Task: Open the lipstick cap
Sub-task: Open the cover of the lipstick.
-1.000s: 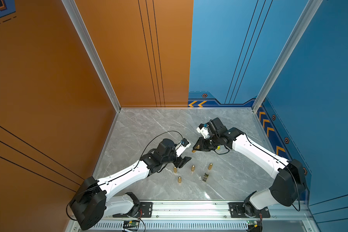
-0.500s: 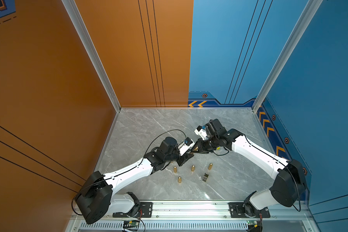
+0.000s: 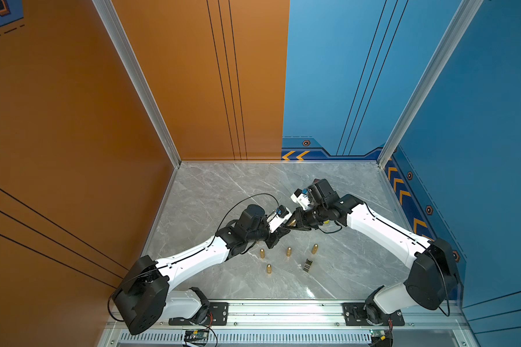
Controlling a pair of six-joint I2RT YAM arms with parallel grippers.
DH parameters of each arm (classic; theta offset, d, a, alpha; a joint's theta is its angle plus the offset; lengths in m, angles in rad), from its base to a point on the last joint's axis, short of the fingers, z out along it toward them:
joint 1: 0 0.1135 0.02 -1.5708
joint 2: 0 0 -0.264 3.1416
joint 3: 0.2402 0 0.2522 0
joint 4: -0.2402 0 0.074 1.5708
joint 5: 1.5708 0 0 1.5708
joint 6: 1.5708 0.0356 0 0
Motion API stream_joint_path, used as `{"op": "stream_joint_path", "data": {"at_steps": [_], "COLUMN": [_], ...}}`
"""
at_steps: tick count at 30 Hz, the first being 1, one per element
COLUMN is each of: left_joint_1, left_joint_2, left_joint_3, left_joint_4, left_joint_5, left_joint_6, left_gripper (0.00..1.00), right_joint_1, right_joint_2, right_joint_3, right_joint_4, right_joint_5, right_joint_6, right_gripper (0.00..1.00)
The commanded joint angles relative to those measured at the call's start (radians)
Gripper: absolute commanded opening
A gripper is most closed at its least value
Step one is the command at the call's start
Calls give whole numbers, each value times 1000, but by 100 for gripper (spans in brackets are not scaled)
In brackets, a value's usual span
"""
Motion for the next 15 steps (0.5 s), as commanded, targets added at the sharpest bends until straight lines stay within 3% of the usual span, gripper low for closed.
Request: {"op": "stream_joint_path", "data": {"at_steps": [1,15], "left_joint_1": [-11,-6], "left_joint_2": [1,-18], "left_joint_3": [10,-20], "left_joint_4": [27,25], "left_joint_5": [14,-23], "left_joint_6": [-12,-23], "left_gripper": [0,0], "right_joint_1": [4,-6], "right_joint_2": [-26,-45], "right_joint_3": [-8,-13], "right_joint_4": [60,77], "right_joint_5": [-13,13], "right_joint_6": [34,32], "right_gripper": [13,24]}}
